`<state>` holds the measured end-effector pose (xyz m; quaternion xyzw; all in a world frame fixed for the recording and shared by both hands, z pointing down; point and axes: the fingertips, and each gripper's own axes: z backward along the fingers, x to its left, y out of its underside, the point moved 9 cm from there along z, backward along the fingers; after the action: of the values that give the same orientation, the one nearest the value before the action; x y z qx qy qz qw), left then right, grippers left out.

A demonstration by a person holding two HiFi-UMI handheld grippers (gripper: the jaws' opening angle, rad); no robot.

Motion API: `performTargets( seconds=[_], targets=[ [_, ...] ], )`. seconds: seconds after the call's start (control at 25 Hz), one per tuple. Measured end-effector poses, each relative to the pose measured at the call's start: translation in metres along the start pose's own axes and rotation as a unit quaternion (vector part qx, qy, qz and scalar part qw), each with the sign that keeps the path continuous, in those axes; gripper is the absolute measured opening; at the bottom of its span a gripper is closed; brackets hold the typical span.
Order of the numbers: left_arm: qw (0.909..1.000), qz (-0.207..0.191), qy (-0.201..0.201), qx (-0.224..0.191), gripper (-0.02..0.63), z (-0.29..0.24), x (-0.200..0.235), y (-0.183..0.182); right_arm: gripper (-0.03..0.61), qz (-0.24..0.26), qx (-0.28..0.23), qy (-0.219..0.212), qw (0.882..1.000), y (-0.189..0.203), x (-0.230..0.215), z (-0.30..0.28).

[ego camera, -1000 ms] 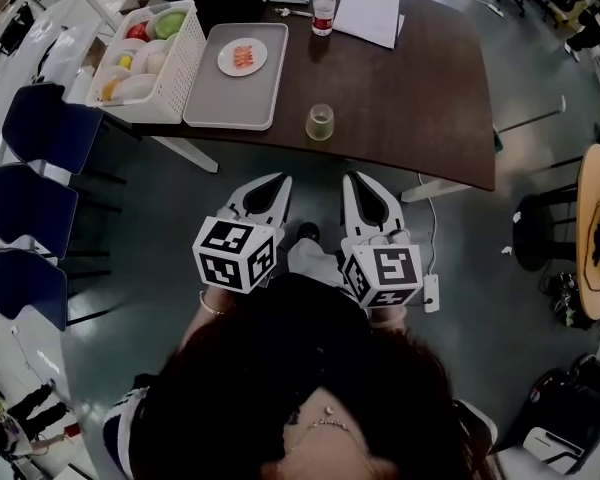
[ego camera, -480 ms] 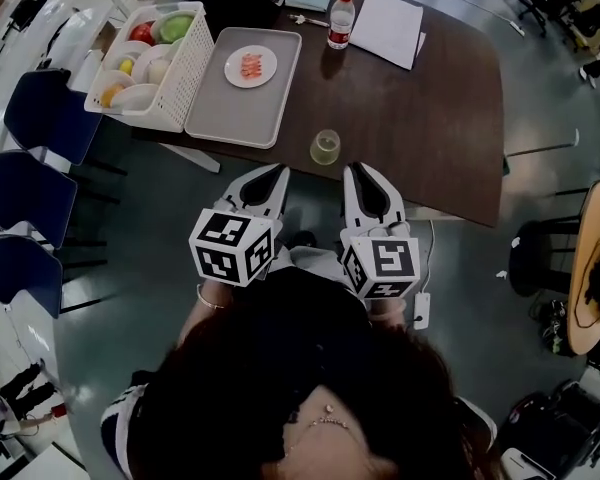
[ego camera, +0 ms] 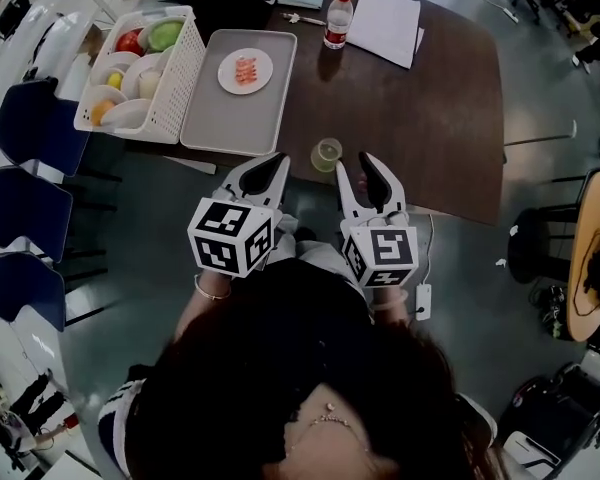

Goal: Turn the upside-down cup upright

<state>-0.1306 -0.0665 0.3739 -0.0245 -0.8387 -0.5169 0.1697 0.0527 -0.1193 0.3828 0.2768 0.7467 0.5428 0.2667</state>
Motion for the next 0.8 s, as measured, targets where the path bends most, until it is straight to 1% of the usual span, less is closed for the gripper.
performTargets(
  seconds=[0.2,0.4,0.6,0.8],
  targets=[
    [0.9999,-0.002,0.01,0.008,-0.005,-0.011,0.01,-0.004,0.2,0.007,0.02,0.001,1.0,0.014,-0.004,-0.024],
    [0.9998,0.0,0.016,0.015,-0.005,-0.017,0.019,-0.007,0.263,0.023,0.062,-0.003,0.998,0.039,-0.008,-0.054],
    [0.9997,0.002,0.016,0.019,-0.005,-0.018,0.03,-0.008,0.291,0.021,0.11,0.001,0.994,0.067,-0.015,-0.08],
    [0.9996,0.002,0.012,0.025,-0.005,-0.018,0.034,-0.008,0.298,0.035,0.169,0.011,0.985,0.103,-0.023,-0.103]
  ],
)
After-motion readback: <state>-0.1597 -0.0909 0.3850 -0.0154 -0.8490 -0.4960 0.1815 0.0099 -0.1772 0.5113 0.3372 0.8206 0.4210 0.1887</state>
